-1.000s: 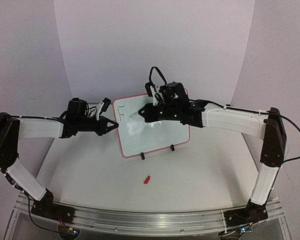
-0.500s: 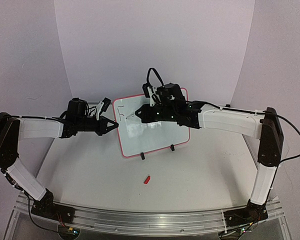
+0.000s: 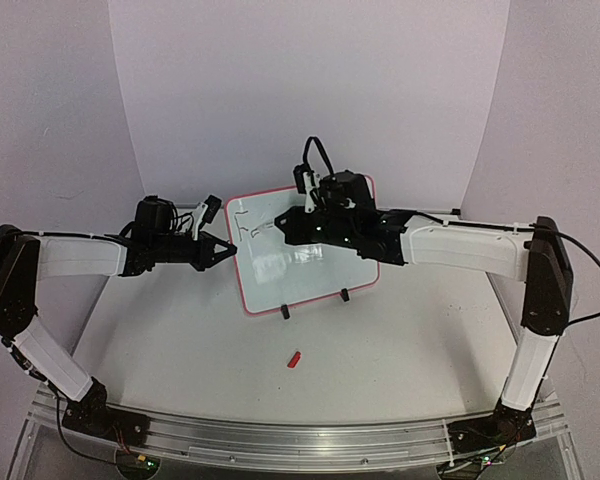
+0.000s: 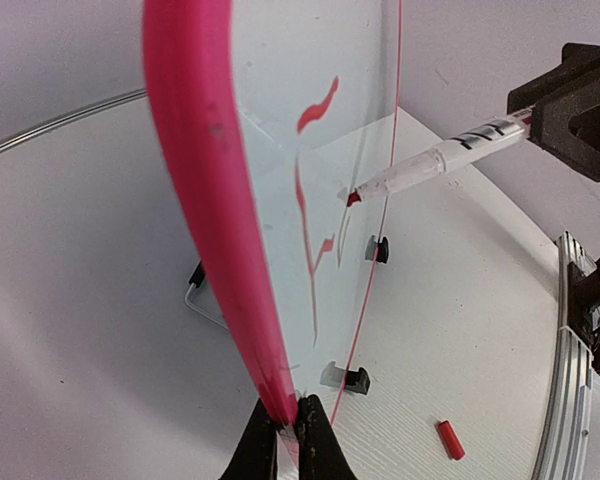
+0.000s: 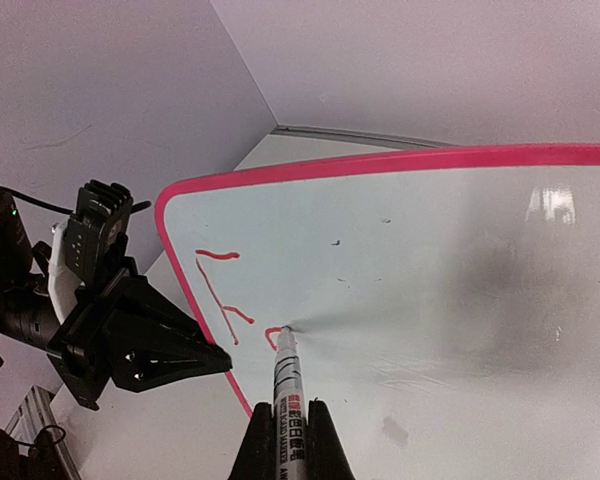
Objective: Write a sentence on the whiteboard
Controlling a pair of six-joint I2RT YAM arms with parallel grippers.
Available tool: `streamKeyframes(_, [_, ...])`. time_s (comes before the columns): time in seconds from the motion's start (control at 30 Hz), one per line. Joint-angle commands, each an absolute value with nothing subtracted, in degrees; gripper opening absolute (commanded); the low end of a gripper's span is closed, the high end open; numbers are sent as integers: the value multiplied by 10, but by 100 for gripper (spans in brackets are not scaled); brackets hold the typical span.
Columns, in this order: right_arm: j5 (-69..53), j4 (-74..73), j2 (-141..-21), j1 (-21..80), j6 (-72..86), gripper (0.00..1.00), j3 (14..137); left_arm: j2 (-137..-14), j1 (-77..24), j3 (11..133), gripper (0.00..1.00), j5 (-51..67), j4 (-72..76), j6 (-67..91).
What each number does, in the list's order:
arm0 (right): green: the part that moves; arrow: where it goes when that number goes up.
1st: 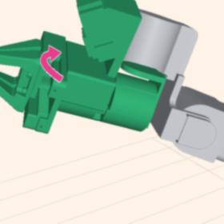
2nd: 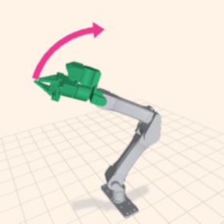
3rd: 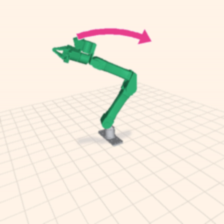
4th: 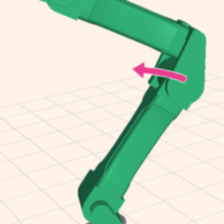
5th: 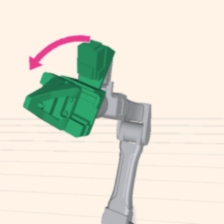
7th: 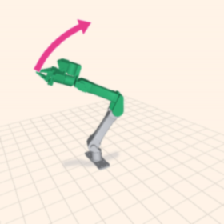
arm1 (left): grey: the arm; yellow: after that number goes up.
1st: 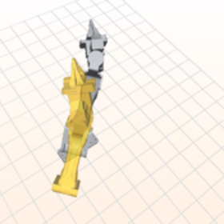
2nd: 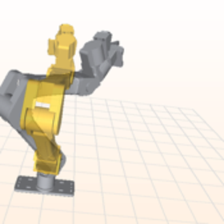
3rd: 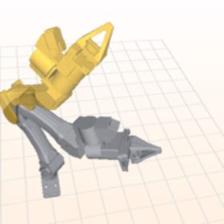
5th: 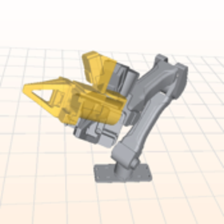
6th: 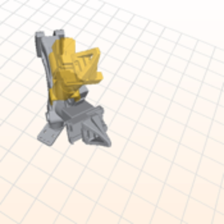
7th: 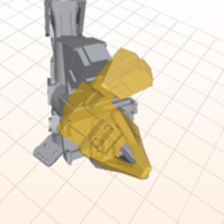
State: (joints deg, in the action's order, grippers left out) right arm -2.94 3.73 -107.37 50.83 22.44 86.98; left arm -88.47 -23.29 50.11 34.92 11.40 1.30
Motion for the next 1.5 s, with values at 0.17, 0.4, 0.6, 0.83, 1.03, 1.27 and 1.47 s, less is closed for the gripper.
streamKeyframes(0.17, [32, 72, -1039, 501, 226, 0, 852, -893, -232, 509, 0, 321, 103, -27])
streamKeyframes(0.4, [4, 55, -1057, 502, 227, 0, 863, -892, -232, 509, 0, 322, 103, -27])
streamKeyframes(0.6, [-13, 41, -1057, 501, 227, 0, 857, -891, -232, 509, 0, 321, 103, -27])
streamKeyframes(0.83, [-23, 34, -1058, 501, 230, 0, 852, -893, -232, 509, 0, 321, 103, -27])
streamKeyframes(1.03, [-24, 27, -1057, 501, 229, 0, 848, -892, -232, 509, 0, 321, 103, -27])
streamKeyframes(1.27, [-35, 21, -1067, 501, 229, 0, 859, -893, -232, 509, 0, 321, 103, -27])
streamKeyframes(1.47, [-29, 12, -1069, 501, 227, 0, 860, -893, -232, 510, 0, 321, 103, -27])
